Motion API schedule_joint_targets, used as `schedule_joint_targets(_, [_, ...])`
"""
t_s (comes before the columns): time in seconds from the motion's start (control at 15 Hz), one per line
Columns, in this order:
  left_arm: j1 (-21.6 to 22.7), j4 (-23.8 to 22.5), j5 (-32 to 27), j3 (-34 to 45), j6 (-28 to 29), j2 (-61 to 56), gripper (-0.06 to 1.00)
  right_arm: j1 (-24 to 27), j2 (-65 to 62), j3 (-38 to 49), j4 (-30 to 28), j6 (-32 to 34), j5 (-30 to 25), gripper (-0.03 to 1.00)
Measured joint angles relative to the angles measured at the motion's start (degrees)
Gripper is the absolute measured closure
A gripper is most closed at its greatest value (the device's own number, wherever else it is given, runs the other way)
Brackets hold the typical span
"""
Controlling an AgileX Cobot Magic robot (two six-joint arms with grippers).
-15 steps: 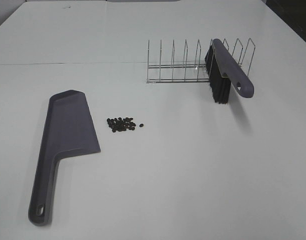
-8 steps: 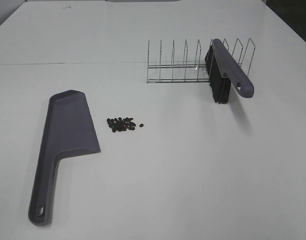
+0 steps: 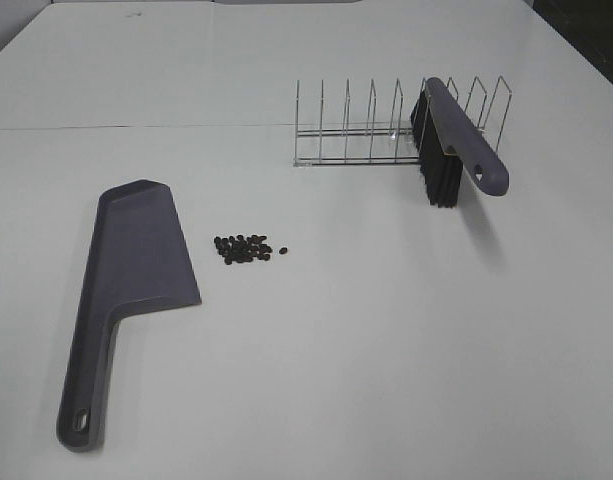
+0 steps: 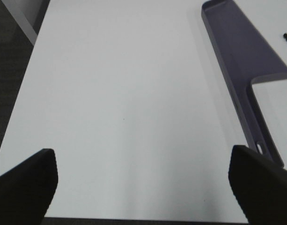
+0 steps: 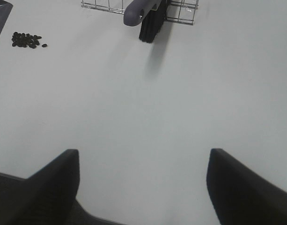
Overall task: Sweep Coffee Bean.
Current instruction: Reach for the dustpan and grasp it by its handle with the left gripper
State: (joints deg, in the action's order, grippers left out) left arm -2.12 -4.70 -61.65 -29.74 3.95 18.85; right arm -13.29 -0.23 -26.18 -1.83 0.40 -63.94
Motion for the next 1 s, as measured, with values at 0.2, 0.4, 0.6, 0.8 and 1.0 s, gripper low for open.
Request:
schedule_joint_targets(0.2, [0.0,0.0,0.06,0.0,0.0,12.09,0.04,0.0,0.0,0.06,0.0,0.0,0.0,0.25])
schedule_joint_targets(0.4, [0.0,0.29,0.23,0.0,0.11,20.74,0.05,0.0,0.0,0.06,0.0,0.0,0.0,0.25])
schedule_joint_targets(0.6, [0.0,0.29,0.23,-0.17,2.58,26.36,0.05,0.0,0.0,0.06,0.0,0.0,0.0,0.25])
schedule_joint_targets(0.8, [0.0,2.29,2.01,-6.59,8.19,35.58,0.05,0.0,0.0,0.06,0.0,0.0,0.0,0.25])
schedule_joint_targets(1.0, [0.0,8.31,3.55,-11.92,8.59,43.2,0.05,0.0,0.0,0.06,0.0,0.0,0.0,0.25])
